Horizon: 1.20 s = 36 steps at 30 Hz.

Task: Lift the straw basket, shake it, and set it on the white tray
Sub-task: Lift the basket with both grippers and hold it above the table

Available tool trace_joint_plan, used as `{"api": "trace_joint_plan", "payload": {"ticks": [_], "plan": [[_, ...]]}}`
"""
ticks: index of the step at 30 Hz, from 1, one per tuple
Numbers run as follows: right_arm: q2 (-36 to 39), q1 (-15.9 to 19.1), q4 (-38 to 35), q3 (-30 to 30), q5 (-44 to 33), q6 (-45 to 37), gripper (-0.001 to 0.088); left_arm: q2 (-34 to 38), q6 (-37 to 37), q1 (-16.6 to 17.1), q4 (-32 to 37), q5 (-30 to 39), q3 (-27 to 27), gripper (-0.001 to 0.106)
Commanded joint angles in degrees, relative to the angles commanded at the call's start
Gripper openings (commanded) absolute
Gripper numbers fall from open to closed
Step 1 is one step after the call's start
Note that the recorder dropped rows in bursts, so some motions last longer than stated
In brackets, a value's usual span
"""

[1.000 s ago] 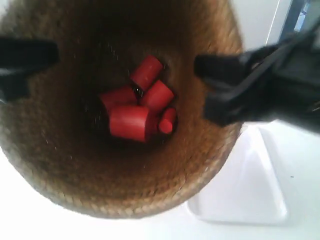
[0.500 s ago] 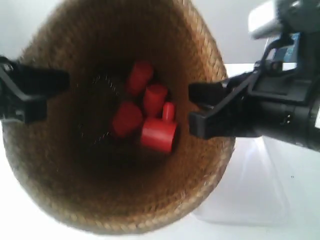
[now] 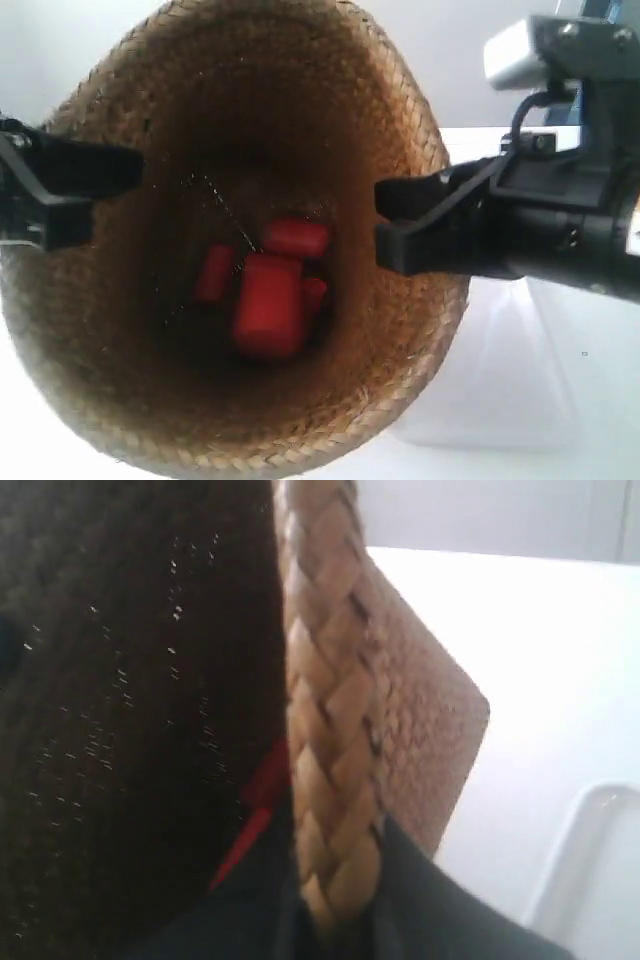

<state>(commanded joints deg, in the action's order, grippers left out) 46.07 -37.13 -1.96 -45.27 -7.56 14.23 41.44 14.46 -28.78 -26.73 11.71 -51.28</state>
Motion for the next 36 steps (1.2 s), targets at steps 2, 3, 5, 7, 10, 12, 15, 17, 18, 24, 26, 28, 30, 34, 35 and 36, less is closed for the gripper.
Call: {"api": "trace_joint_plan", "payload": {"ticks": [2, 3, 5, 7, 10, 12, 15, 17, 18, 24, 26, 28, 30, 34, 35, 36], "plan": [[-2.6, 0.0, -0.1, 0.9, 1.1, 0.0, 0.0, -0.9, 1.5, 0.0, 0.1, 0.1, -0.5, 0.0], [-2.2, 0.0, 1.0, 2.7, 2.2, -0.4, 0.0, -0.6, 2.3, 0.0, 0.2, -0.8, 0.8, 0.0], [3.0, 1.1, 4.6, 7.1, 6.6, -1.2, 0.0, 3.1, 2.5, 0.0, 0.2, -4.4, 4.8, 0.0], [8.4, 2.9, 5.3, 9.1, 9.0, -1.9, 0.0, 7.0, 2.5, 0.0, 0.4, -6.2, 7.3, 0.0], [8.6, 2.8, -0.1, 5.3, -1.3, 3.2, 0.0, 5.5, 0.5, 0.0, -2.6, 1.2, 2.6, 0.0], [4.7, 1.6, -3.4, 2.5, -7.4, 4.1, 0.0, 2.2, 1.1, 0.0, -5.3, 4.0, -2.0, 0.0], [-1.2, 0.0, -2.6, 2.2, -4.1, 2.7, 0.0, 0.4, 6.9, 0.0, -4.7, 5.3, -3.6, 0.0], [-1.0, 0.0, 1.3, 4.6, 2.1, 1.3, 0.0, 1.5, 6.8, 0.0, -3.2, 4.2, -0.1, 0.0], [1.0, 0.6, 3.8, 6.4, 4.8, 1.3, 0.0, 3.2, 6.8, 0.0, -3.2, 2.5, 2.4, 0.0], [6.3, 2.2, -0.9, 4.0, -4.3, 5.2, 0.0, 7.1, 3.0, 0.1, -7.9, 2.6, 3.0, 0.0], [1.6, -0.5, -2.7, 2.0, -4.7, 3.3, 0.0, 4.9, 4.1, 0.1, -11.6, 5.6, -0.2, 0.0], [-3.0, -2.3, -1.5, 1.3, -0.5, -0.9, 0.0, 3.6, 6.9, 0.1, -12.2, 7.1, -2.1, 0.0], [-3.4, -2.1, 2.5, 2.9, 3.8, -5.0, 0.0, 3.9, 11.5, 0.1, -11.4, 4.2, -0.2, 0.0], [8.0, 2.1, 8.5, 7.7, 5.6, -9.2, 0.0, 11.8, 11.5, 0.1, -11.5, -6.4, 7.3, 0.0], [9.6, 2.4, 7.5, 7.0, 3.7, -8.1, 0.0, 12.2, 10.6, 0.1, -11.7, -4.7, 6.9, 0.0], [9.4, 2.3, 5.1, 5.2, 0.2, -5.5, 0.0, 11.5, 9.8, 0.1, -11.8, -0.8, 5.2, 0.0]]}}
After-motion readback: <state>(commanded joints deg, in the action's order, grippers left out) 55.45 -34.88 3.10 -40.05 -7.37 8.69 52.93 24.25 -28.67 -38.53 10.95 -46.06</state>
